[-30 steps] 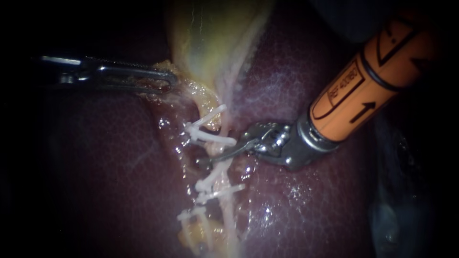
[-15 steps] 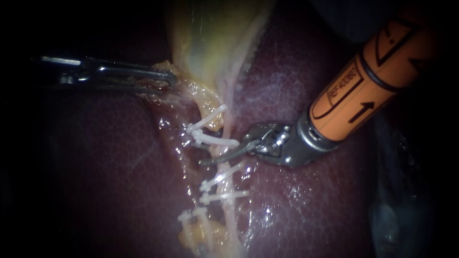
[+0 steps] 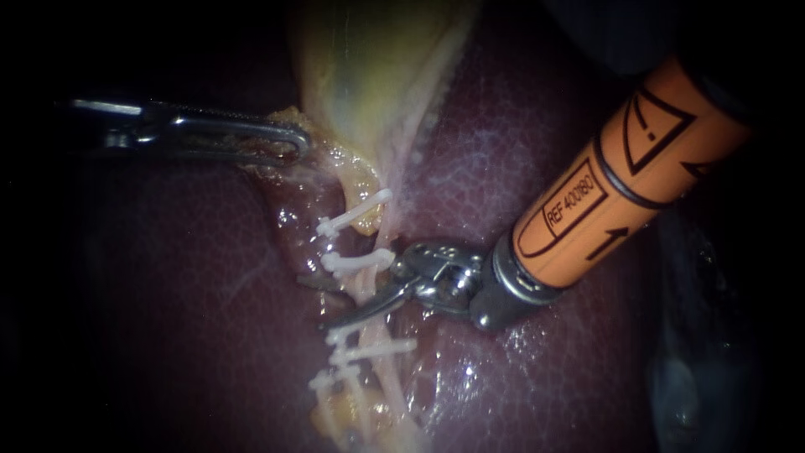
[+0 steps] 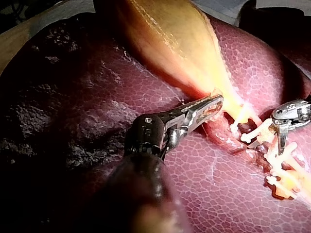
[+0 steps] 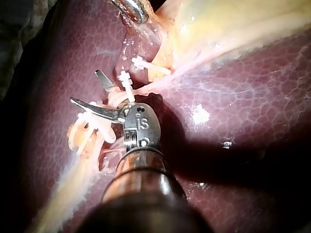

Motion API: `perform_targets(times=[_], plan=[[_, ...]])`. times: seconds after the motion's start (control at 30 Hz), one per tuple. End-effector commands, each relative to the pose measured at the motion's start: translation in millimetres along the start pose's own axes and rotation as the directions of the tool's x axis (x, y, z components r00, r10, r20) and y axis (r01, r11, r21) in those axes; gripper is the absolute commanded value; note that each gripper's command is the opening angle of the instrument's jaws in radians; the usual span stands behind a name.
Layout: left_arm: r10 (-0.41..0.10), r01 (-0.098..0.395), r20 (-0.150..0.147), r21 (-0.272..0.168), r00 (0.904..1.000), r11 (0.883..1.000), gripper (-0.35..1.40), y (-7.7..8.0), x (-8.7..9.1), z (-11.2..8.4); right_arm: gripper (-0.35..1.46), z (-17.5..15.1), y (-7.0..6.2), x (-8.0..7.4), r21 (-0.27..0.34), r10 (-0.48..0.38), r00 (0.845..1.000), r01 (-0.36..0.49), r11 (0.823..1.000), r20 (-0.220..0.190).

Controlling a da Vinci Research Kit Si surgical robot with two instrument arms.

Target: Go to the cutting position right tube

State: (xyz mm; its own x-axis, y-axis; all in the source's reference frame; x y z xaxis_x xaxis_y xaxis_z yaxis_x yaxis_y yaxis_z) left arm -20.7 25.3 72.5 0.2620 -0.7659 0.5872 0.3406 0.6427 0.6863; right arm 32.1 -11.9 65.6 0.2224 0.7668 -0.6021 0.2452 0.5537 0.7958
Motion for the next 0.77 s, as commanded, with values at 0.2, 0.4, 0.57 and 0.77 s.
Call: perform_targets(times=[0.2, 0.4, 0.57, 0.77], plan=[[0.0, 0.0, 0.0, 0.0, 1.0, 1.0, -0.35, 0.0, 0.0, 0.0, 1.39, -0.4, -1.5, 2.9, -0.012, -0.04, 0.999, 0.04, 0.999, -0.029], [0.0, 0.0, 0.0, 0.0, 1.0, 1.0, -0.35, 0.0, 0.0, -0.1, 1.39, -0.4, -2.5, 3.9, -0.018, -0.052, 0.998, 0.052, 0.998, -0.033], [0.0, 0.0, 0.003, 0.001, 1.0, 1.0, -0.35, 0.0, 0.0, -0.1, 1.39, -0.5, -2.2, 3.7, -0.02, -0.053, 0.998, 0.052, 0.998, -0.034], [0.0, 0.0, 0.003, 0.001, 1.0, 1.0, -0.35, 0.0, 0.0, -0.1, 1.39, -0.5, -2.1, 3.7, -0.02, -0.053, 0.998, 0.053, 0.998, -0.033]])
